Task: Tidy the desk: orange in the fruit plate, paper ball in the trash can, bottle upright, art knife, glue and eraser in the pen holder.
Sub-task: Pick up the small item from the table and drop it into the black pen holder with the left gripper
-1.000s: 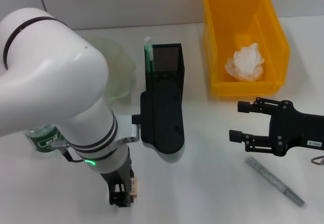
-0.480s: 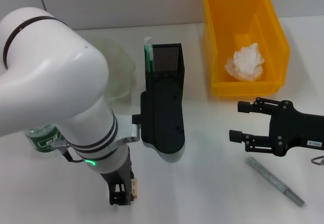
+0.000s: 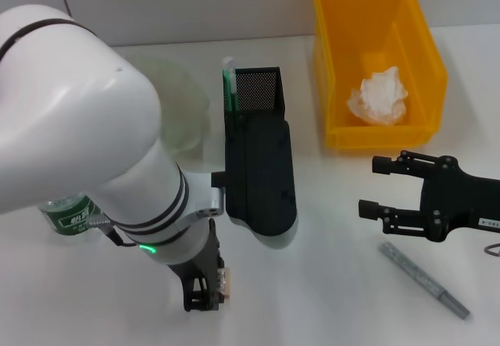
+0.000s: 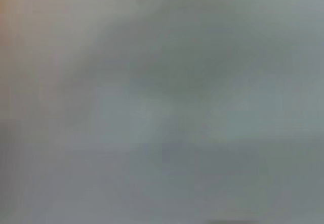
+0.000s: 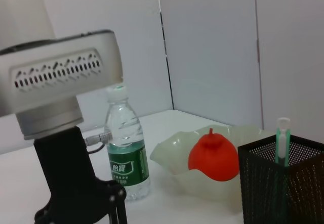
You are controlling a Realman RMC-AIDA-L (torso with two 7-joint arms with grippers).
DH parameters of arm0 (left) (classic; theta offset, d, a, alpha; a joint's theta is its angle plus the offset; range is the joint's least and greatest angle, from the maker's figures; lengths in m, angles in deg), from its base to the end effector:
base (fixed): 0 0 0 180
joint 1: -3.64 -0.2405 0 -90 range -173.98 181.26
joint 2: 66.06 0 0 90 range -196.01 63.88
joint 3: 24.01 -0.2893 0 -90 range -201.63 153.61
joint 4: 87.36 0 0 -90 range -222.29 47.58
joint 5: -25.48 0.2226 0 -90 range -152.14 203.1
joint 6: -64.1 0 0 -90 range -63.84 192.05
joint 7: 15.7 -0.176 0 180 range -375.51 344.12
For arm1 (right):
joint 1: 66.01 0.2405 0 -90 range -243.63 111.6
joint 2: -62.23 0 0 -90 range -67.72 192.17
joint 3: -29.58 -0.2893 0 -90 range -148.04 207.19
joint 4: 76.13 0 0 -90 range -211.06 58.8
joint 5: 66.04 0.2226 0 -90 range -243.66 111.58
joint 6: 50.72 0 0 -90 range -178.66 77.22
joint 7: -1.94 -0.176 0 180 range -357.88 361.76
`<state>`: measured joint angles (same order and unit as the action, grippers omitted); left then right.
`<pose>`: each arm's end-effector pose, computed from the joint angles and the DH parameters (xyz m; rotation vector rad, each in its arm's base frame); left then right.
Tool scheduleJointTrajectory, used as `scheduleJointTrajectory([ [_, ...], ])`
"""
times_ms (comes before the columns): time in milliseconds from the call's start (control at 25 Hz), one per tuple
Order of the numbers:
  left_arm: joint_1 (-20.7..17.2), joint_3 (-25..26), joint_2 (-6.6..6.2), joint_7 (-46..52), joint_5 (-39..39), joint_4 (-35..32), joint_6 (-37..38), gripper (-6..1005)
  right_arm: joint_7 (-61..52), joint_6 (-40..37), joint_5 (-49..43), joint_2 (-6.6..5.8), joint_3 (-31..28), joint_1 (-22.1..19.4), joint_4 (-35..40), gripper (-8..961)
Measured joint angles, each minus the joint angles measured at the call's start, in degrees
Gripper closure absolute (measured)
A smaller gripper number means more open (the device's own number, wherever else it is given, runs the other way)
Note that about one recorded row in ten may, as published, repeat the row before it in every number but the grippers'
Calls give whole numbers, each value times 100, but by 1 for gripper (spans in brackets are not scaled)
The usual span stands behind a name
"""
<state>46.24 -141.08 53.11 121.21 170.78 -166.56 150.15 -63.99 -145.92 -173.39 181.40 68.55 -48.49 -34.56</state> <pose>-0.1483 0.3208 -0.1496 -2.9351 0.1903 0.9602 0.3273 0.3044 -0.0181 -2.6027 0.4601 0.7629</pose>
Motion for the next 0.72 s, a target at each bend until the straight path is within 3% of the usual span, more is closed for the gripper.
scheduleJointTrajectory([
  [280,-270,301,-13,-13,54,-676,-77,597,110,80,11,-2,-23,-52,-125,192],
  [520,-790,735,-37,-105,173,-1686,-408,597,231,88,13,-8,-164,-68,-263,192],
  [720,-1408,1079,-40,-322,171,-2368,-1185,597,235,55,13,-9,-229,-92,-273,192],
])
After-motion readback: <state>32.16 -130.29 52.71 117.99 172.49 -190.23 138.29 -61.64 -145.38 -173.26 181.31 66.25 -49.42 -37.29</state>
